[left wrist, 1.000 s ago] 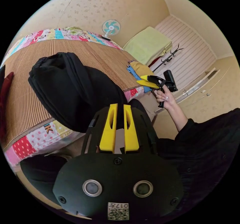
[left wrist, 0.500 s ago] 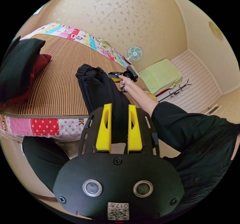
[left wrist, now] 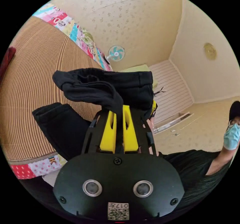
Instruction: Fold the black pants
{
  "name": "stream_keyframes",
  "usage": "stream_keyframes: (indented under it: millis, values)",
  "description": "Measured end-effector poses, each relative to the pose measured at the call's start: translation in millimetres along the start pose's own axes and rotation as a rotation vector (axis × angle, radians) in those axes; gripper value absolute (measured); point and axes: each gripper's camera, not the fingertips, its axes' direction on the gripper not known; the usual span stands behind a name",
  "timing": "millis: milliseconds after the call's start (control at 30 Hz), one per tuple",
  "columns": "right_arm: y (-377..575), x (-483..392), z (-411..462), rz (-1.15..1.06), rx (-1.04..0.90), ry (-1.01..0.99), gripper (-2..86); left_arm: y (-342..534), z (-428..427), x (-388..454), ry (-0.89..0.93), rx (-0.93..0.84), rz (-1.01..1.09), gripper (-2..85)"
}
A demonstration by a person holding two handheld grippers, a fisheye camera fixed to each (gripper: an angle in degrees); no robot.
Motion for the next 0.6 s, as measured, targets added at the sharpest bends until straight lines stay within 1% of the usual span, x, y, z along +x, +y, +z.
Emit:
stream_keyframes:
  millis: [33, 67, 100, 133, 167, 200, 233, 267, 333, 400, 433, 500, 600]
  values:
    - [6, -22, -12, -0.048, 0.022, -0.005, 1.4, 19, -29, 38, -0.01, 0.063, 0.113, 4.0]
    - [20, -67, -36, -0.142, 0.062, -0.017, 1.2, 27, -44, 57, -0.013, 0.1, 0.169, 4.0]
    - [34, -110, -56, -0.22, 0.11, -0.012, 1.0, 42, -73, 94, -0.03, 0.171, 0.267, 3.9]
    - [41, -131, -64, -0.257, 0.127, 0.0, 0.9, 53, -99, 130, -0.063, 0.229, 0.357, 3.9]
    - [53, -171, -74, -0.339, 0.138, 0.045, 0.8, 58, -111, 148, -0.082, 0.255, 0.398, 3.9]
    - [64, -210, -80, -0.421, 0.158, 0.099, 0.7, 65, -132, 182, -0.111, 0.293, 0.487, 3.9]
    - [68, -228, -82, -0.463, 0.17, 0.117, 0.6, 71, -149, 216, -0.114, 0.323, 0.574, 3.9]
    - [75, -264, -82, -0.547, 0.184, 0.128, 0.5, 74, -155, 233, -0.114, 0.336, 0.619, 3.9]
    - [80, -309, -78, -0.648, 0.191, 0.079, 0.5, 86, -175, 298, -0.147, 0.398, 0.771, 3.9]
    - [82, -365, -67, -0.786, 0.209, 0.033, 0.4, 94, -189, 342, -0.162, 0.469, 0.871, 3.9]
    - [81, -378, -64, -0.818, 0.214, 0.029, 0.4, 97, -198, 367, -0.145, 0.51, 0.923, 3.9]
    - [77, -426, -50, -0.921, 0.226, 0.006, 0.4, 99, -212, 403, -0.12, 0.558, 0.994, 3.9]
    - [65, -479, -31, -1.021, 0.233, 0.007, 0.4, 99, -229, 455, -0.177, 0.661, 1.094, 3.9]
